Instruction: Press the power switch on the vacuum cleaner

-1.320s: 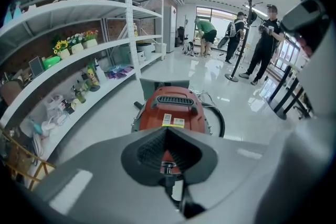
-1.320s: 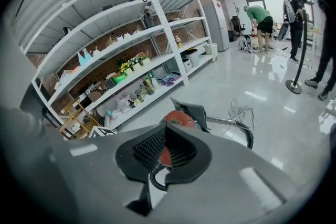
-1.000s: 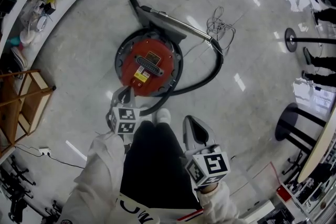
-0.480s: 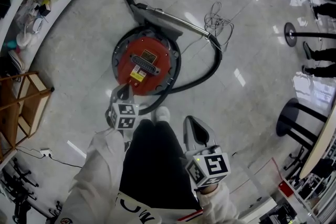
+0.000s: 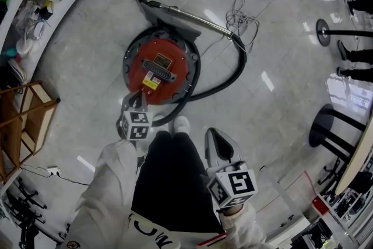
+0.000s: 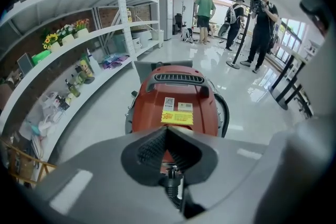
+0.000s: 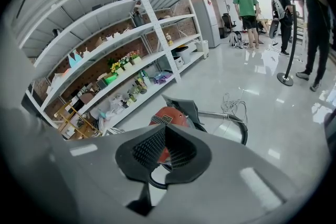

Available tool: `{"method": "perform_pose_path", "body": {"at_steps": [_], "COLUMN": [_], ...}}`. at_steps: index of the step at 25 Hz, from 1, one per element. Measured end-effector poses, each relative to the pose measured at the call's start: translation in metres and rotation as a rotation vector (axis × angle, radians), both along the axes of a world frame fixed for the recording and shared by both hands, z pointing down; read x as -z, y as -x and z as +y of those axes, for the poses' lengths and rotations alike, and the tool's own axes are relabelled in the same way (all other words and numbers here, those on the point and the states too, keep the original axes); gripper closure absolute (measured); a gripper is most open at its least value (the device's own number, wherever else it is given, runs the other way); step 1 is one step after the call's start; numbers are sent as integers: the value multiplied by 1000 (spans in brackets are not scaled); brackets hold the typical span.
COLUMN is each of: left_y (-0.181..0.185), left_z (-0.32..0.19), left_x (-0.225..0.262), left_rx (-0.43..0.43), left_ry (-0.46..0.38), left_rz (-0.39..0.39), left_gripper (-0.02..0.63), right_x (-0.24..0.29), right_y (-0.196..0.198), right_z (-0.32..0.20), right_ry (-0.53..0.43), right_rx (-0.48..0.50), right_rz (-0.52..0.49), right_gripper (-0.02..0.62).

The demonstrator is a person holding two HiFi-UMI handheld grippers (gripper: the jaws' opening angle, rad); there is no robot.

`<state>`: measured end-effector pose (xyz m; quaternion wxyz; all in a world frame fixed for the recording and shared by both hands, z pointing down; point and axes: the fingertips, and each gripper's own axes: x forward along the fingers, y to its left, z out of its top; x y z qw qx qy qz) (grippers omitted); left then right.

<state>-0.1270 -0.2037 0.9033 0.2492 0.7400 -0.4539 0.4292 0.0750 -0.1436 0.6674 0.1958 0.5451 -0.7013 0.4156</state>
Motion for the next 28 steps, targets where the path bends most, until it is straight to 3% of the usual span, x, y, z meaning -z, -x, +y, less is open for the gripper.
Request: {"method": "perform_pose_path", "body": {"at_steps": [28], "left_y": [1], "left_z": [-3], "left_x": [-13], "left_rx": [4], "left_ry": [50], "left_rz": [18], "left_gripper": [604], "right_x": [-11], "right_y": [10], "right_z": [-5], "right_ry": [26], "right_rx": [2], "right_rz": [-14], "right_gripper": [595]}}
